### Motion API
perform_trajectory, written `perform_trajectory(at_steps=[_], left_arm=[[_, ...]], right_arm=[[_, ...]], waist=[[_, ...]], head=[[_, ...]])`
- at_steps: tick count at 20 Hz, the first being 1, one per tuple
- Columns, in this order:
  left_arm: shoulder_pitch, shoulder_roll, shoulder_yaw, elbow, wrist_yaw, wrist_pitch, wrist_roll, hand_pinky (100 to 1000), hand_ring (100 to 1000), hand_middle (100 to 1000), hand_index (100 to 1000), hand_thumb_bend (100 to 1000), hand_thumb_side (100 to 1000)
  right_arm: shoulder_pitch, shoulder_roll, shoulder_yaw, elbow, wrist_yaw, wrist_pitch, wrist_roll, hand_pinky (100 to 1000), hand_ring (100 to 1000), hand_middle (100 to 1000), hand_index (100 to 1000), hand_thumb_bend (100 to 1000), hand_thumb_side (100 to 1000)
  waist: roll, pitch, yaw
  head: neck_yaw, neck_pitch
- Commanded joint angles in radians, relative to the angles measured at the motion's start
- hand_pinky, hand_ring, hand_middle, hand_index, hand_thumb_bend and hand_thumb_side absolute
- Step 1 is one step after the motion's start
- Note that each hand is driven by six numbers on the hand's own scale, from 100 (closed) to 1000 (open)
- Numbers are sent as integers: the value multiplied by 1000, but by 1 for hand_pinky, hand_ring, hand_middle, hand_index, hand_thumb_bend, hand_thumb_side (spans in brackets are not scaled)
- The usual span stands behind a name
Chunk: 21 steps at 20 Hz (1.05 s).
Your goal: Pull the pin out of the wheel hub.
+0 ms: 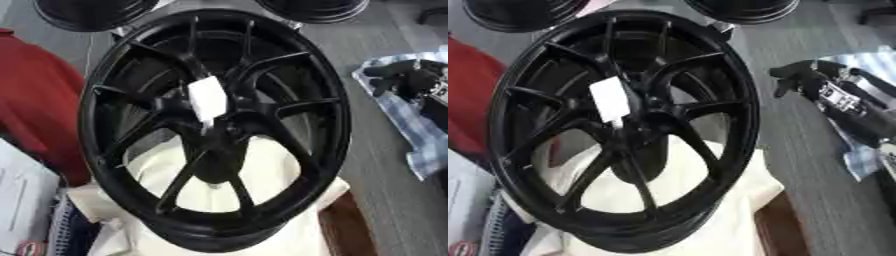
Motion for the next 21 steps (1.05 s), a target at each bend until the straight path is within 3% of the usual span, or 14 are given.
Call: perform_trajectory(at_steps=[1, 2, 4, 5, 8, 14, 17, 21], left_arm=[[36, 24, 37, -53, 27, -37, 3, 952, 808, 820, 929, 275, 1000], [57, 20, 46, -71, 39, -50, 5, 952, 808, 820, 929, 275, 1000], [101, 15, 67, -110, 66, -77, 18, 919, 777, 788, 891, 137, 925], [123, 7, 83, -134, 81, -92, 31, 854, 710, 727, 816, 100, 779], [144, -28, 149, -206, 126, -119, 74, 773, 617, 644, 758, 100, 633], [173, -155, 275, -355, 217, -59, 165, 753, 611, 635, 763, 100, 625], [222, -233, 269, -433, 265, -57, 213, 744, 605, 626, 758, 100, 628], [283, -334, 217, -534, 328, -27, 275, 741, 607, 628, 760, 100, 635]], right_arm=[[-4, -26, -12, -15, -8, -8, -3, 1000, 974, 590, 791, 100, 687], [-4, -27, -12, -15, -10, -9, -3, 1000, 974, 590, 791, 100, 687], [-6, -29, -11, -15, -14, -11, -3, 1000, 974, 590, 791, 100, 685], [-7, -30, -11, -15, -17, -13, -3, 1000, 974, 590, 791, 100, 681], [-11, -35, -17, -15, -28, -22, -6, 1000, 974, 591, 791, 100, 669], [-33, -43, -21, -15, -48, -49, -9, 1000, 974, 593, 791, 100, 659], [-53, -39, -18, -15, -60, -59, -6, 1000, 974, 593, 791, 100, 652], [-66, -35, -18, -15, -66, -71, -7, 1000, 972, 592, 789, 100, 647]], waist=[[3, -25, -6], [4, -27, -10], [5, -31, -17], [5, -33, -21], [0, -34, -20], [-12, -20, -36], [-20, -8, -51], [-31, -1, -61]], head=[[14, -4], [20, -2], [33, 5], [37, 9], [35, 7], [41, -13], [48, -25], [55, -38]])
